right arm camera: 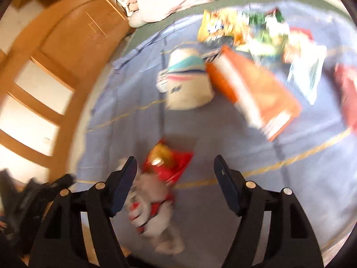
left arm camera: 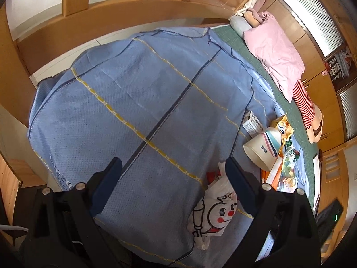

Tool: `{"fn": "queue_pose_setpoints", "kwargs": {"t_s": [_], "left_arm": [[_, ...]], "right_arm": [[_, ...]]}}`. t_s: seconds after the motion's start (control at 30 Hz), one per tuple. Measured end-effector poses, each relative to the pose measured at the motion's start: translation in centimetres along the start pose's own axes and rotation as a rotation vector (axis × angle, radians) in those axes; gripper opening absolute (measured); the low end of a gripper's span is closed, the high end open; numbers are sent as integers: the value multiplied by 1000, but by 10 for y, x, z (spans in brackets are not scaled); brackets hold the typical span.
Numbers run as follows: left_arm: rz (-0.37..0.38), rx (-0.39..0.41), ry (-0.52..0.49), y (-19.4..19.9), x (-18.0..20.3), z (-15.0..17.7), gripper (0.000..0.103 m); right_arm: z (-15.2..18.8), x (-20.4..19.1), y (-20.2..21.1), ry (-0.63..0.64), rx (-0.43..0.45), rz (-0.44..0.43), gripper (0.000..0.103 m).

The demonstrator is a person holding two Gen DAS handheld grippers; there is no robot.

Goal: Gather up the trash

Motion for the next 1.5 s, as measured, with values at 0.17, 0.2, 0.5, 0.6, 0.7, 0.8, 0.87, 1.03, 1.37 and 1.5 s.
{"fn": "queue_pose_setpoints", "kwargs": {"t_s": [0.17,0.2,0.5,0.6,0.7,0.8,0.87,1.03,1.37,1.5], "left_arm": [[-11,-4,15,-1,-5,0,93],[-13,-3,17,-2,-6,-1,93],[41,-80,-87,-13,19,17,93],[74,-129,-240,-20,46,38,93],[107,-137,-340,-24,70,53,93],[160,-156,-350,-29,83,59,93],[185,-163,-330,-33,87,56,93],[222,-124,-290,-44,102,30,93],[207,-173,-344,-103,118,12,73],[314,-225,-359,-92,133,31,69]], "right_arm": [[4,-5,-47,-25,-145,-27,58],[10,-6,-55,-33,-181,-31,48],[-4,20,3,-130,53,47,22],[-8,34,24,-160,131,64,22],[-11,45,41,-172,183,104,22],[-17,47,53,-142,235,185,22],[-17,51,59,-131,247,218,22],[-16,62,78,-154,314,245,22],[-7,65,98,-173,368,210,22],[-8,61,95,-159,360,212,22]]}}
Point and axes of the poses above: each gripper's, at about its wrist camera, not at the fingertips, and y roughly against the way its jaws point, x to its right, z to its underside, the point moved 10 cm from there along -y, roughly the way its jaws point, and after that the axes turned 4 degrees about -z, right-handed, at the moved point
